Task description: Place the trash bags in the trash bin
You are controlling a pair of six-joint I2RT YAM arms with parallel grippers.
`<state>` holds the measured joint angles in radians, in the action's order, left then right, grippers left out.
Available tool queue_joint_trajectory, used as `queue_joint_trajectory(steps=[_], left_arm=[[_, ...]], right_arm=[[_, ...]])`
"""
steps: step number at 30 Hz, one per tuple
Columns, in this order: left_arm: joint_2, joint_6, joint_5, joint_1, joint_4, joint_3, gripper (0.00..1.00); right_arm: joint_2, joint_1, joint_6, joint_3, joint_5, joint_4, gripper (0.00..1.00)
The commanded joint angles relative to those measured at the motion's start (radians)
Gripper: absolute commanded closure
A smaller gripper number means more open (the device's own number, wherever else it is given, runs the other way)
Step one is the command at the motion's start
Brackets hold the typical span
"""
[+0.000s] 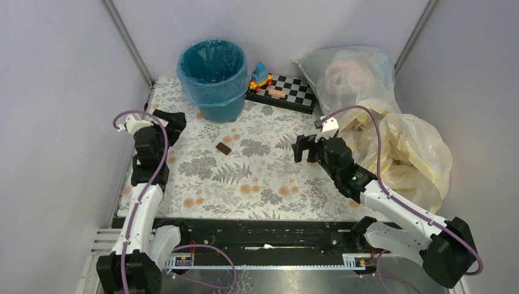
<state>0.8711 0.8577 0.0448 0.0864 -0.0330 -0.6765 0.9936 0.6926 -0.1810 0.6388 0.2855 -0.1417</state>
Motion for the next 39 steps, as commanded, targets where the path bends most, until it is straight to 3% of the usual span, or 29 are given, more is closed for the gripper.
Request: queue_joint_trajectory(steps=[1,7,12,17,20,34,39], left_arm=[[-0.042,-0.025,0.016,0.0,-0.058,0.08,0.01],[-0.059,-0.027,0.071,0.001,-0.124,0.191,0.01],[0.01,-0.058,0.108,0.001,-0.172,0.206,0.01],[0.055,-0.144,0.113,0.0,-0.292,0.256,0.01],[0.073,-0.198,0.098,0.0,-0.394,0.287,0.01],[0.123,-0.396,0.11,0.001,-0.631,0.404,0.01],[0.208,-0.495,0.099,0.0,-0.813,0.467,0.01]], right_arm=[[-0.037,-0.109,-0.072,-0.089,-0.125,-0.137,0.0],[-0.022,-0.365,-0.192,-0.166,-0.191,-0.223,0.0],[0.024,-0.476,-0.196,-0.205,-0.207,-0.334,0.0],[0.041,-0.493,-0.072,-0.386,-0.01,-0.709,0.03],[0.069,-0.511,0.029,-0.475,0.005,-0.921,0.06],[0.228,-0.558,0.23,-0.483,-0.005,-0.978,0.05],[0.473,-0.564,0.229,-0.524,0.035,-1.272,0.04]])
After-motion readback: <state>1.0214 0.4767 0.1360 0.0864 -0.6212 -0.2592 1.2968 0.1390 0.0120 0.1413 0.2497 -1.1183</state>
